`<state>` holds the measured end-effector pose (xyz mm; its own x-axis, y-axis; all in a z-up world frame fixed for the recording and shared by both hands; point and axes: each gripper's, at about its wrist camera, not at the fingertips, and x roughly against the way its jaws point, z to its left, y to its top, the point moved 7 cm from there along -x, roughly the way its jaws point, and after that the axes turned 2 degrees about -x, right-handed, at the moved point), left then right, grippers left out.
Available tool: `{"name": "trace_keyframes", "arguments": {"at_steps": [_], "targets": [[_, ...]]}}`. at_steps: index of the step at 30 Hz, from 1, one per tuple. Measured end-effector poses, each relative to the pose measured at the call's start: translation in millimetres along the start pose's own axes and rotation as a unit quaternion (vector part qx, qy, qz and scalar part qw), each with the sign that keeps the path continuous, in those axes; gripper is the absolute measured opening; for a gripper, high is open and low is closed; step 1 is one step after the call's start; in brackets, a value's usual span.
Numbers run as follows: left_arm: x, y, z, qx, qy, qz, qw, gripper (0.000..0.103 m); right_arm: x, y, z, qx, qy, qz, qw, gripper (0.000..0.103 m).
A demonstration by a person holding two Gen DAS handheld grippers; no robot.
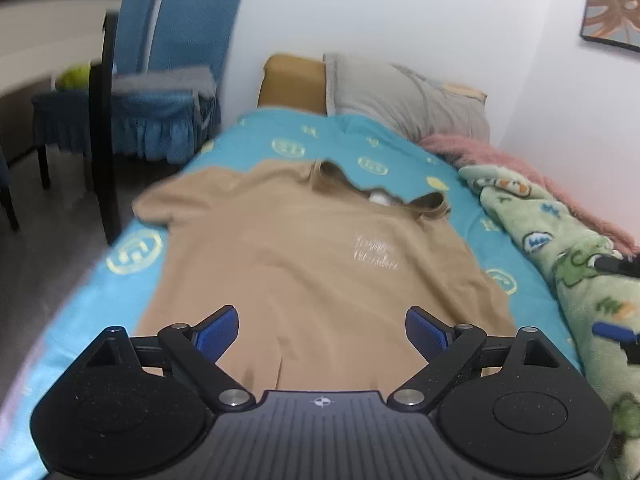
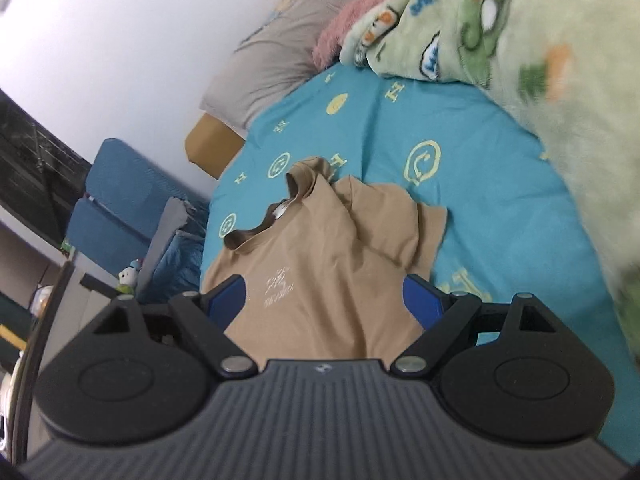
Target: Fold clothes
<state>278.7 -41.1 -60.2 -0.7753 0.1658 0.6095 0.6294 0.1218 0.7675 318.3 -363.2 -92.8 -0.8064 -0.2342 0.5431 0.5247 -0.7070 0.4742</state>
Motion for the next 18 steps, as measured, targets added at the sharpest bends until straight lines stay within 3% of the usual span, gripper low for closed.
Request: {"name": "trace_keyframes", "arguments": {"at_steps": [3, 4, 5, 8, 11, 13, 15, 17, 18], "targets": [[-45, -23, 25, -0.003, 0.009, 0.023, 0.9997, 0.092, -42, 14, -24, -0.007, -0.028, 0.003, 1.000, 0.087], [-59, -30, 35, -0.005, 0.012, 0.026, 0.9996, 0.091, -56, 17, -33, -0.016, -0.031, 0.003, 0.999, 0.083], [-69, -34, 41, -0.007, 0.012, 0.027, 0.9995, 0.091, -71, 20, -43, -0.029, -0.035, 0.005, 0.999, 0.071], [-78, -39, 44, -0.011, 0.004, 0.022, 0.9997, 0.091, -108, 24, -71, -0.068, -0.053, 0.009, 0.996, 0.072], [-92, -52, 55, -0.014, -0.006, 0.028, 0.9995, 0.092, -133, 22, -94, -0.068, -0.100, 0.012, 0.993, 0.071], [-100, -57, 60, -0.003, -0.006, 0.039, 0.9992, 0.091, -140, 21, -98, -0.060, -0.095, 0.002, 0.994, 0.066], [-105, -61, 63, 0.009, -0.007, 0.049, 0.9988, 0.091, -148, 19, -90, -0.035, -0.085, 0.012, 0.996, 0.052], [-106, -62, 64, 0.008, -0.007, 0.049, 0.9988, 0.091, -153, 16, -77, 0.013, -0.083, 0.014, 0.996, 0.025], [-105, -62, 63, 0.006, -0.006, 0.047, 0.9988, 0.092, -155, 16, -73, 0.026, -0.082, 0.013, 0.996, 0.019]]}}
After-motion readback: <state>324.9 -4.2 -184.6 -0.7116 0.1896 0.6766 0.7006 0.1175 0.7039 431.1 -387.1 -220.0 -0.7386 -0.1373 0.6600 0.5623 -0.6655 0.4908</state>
